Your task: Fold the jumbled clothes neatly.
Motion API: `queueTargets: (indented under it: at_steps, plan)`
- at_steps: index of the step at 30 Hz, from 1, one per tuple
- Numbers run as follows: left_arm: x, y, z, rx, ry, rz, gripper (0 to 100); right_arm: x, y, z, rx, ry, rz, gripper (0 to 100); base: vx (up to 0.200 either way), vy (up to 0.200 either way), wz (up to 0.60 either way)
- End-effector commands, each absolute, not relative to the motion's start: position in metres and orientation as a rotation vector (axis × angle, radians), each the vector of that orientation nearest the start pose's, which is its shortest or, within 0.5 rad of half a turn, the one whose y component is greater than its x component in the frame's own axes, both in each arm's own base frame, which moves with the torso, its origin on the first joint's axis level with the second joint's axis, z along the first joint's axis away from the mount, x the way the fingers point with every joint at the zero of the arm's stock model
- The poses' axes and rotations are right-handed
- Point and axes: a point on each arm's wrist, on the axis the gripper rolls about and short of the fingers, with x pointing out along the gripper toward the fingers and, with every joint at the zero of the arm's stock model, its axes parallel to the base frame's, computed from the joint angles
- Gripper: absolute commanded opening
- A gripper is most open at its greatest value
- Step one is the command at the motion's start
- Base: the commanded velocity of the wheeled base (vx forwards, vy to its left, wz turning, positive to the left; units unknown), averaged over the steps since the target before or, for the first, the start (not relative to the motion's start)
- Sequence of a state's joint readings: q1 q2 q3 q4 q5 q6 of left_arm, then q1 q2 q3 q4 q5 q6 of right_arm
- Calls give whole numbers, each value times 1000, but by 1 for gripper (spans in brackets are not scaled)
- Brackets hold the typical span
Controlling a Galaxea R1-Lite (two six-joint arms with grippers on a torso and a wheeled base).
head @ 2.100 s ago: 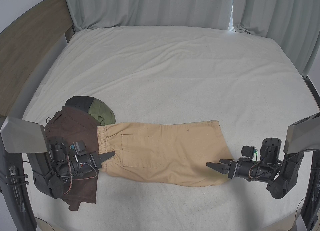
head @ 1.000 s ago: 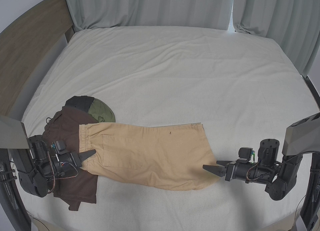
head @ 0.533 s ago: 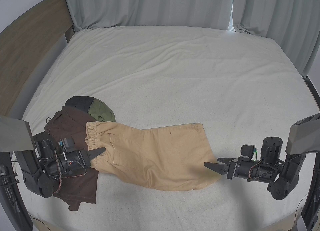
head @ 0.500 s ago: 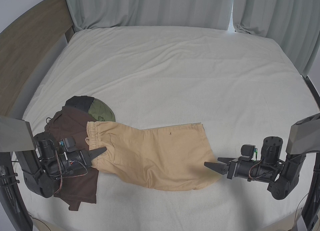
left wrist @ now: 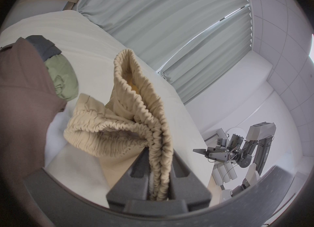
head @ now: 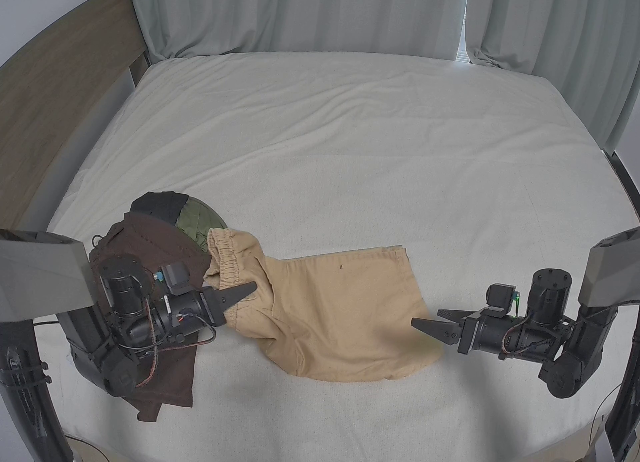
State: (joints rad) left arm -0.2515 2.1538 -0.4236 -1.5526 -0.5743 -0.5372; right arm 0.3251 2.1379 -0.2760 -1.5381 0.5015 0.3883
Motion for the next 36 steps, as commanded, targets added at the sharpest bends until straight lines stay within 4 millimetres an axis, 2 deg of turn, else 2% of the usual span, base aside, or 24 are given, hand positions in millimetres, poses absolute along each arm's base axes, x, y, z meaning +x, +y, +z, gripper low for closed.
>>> queueTargets:
  at_steps: [1,12,25,32,36]
  plan:
    - [299,-105,53,-538,384,-801,0,260,99,35,393,475,748,100,0,0,0]
    - [300,-131,56,-540,376,-869,0,262,95,38,393,459,738,100,0,0,0]
    - [304,-168,40,-557,413,-918,0,269,87,41,400,434,711,100,0,0,0]
    - [306,-177,44,-603,418,-938,0,273,82,43,404,415,694,100,0,0,0]
    - [307,-181,39,-605,432,-943,0,274,80,43,407,413,687,100,0,0,0]
